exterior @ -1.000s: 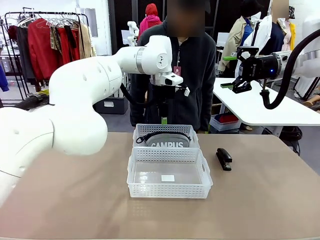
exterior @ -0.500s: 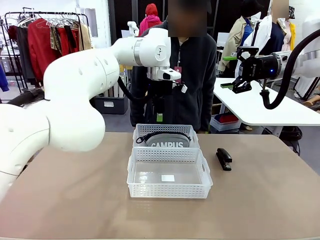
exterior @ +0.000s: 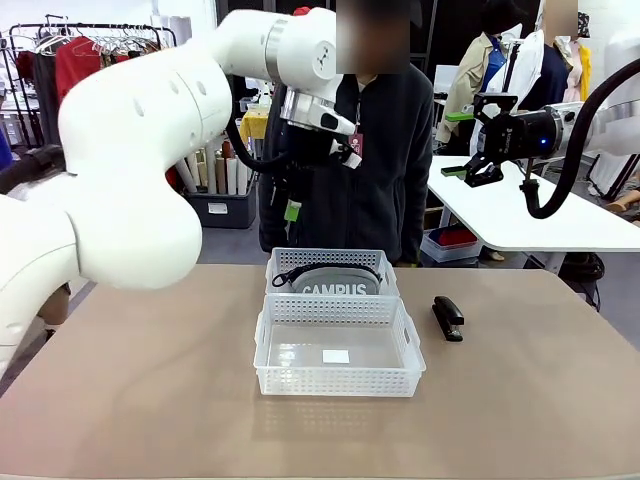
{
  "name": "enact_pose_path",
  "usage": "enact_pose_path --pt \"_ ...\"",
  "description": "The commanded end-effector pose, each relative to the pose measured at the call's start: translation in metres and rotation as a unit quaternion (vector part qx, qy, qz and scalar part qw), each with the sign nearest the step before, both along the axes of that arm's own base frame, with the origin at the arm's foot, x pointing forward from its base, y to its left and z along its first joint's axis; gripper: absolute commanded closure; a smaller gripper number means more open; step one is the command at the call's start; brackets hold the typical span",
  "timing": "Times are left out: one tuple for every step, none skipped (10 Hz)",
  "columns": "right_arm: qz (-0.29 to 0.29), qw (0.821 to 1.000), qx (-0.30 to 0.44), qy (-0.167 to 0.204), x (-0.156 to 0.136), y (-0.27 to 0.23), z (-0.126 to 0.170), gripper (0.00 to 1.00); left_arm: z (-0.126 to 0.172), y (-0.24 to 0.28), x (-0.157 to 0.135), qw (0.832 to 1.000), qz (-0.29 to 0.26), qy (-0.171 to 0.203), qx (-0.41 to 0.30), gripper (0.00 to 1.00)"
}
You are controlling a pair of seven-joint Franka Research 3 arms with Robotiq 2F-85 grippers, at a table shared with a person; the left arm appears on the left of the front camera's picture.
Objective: Distribute items into two baskets.
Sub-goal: Pick up the Stapler that the person points to.
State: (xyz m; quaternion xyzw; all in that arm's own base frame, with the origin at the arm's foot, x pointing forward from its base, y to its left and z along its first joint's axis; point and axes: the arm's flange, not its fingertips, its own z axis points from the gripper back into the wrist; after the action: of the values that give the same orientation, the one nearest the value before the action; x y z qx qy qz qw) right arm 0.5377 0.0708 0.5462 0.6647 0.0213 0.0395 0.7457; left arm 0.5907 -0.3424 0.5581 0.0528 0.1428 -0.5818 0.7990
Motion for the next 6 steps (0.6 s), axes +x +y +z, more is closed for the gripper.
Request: enact_pose_path --pt "-0.001 1.000 0.000 0.003 0.000 0.000 0.003 0.00 -0.014 0.033 -0.063 1.000 0.009 0.016 0.017 0.00" --pt "-0.001 1.000 0.000 0.003 0.000 0.000 0.003 0.00 -0.012 0.042 -0.073 0.999 0.024 0.021 0.022 0.00" --pt "-0.001 1.000 0.000 0.003 0.000 0.000 0.003 0.00 -0.010 0.052 -0.084 0.998 0.046 0.024 0.032 0.00" --pt "-0.001 1.000 0.000 0.003 0.000 0.000 0.003 0.00 -0.008 0.063 -0.098 0.995 0.078 0.035 0.047 0.00" --pt "-0.001 1.000 0.000 0.003 0.000 0.000 0.003 0.00 -0.002 0.076 -0.108 0.994 0.098 0.029 0.042 0.00" --pt "-0.001 1.000 0.000 0.003 0.000 0.000 0.003 0.00 0.004 0.087 -0.120 0.992 0.112 0.036 0.042 0.00"
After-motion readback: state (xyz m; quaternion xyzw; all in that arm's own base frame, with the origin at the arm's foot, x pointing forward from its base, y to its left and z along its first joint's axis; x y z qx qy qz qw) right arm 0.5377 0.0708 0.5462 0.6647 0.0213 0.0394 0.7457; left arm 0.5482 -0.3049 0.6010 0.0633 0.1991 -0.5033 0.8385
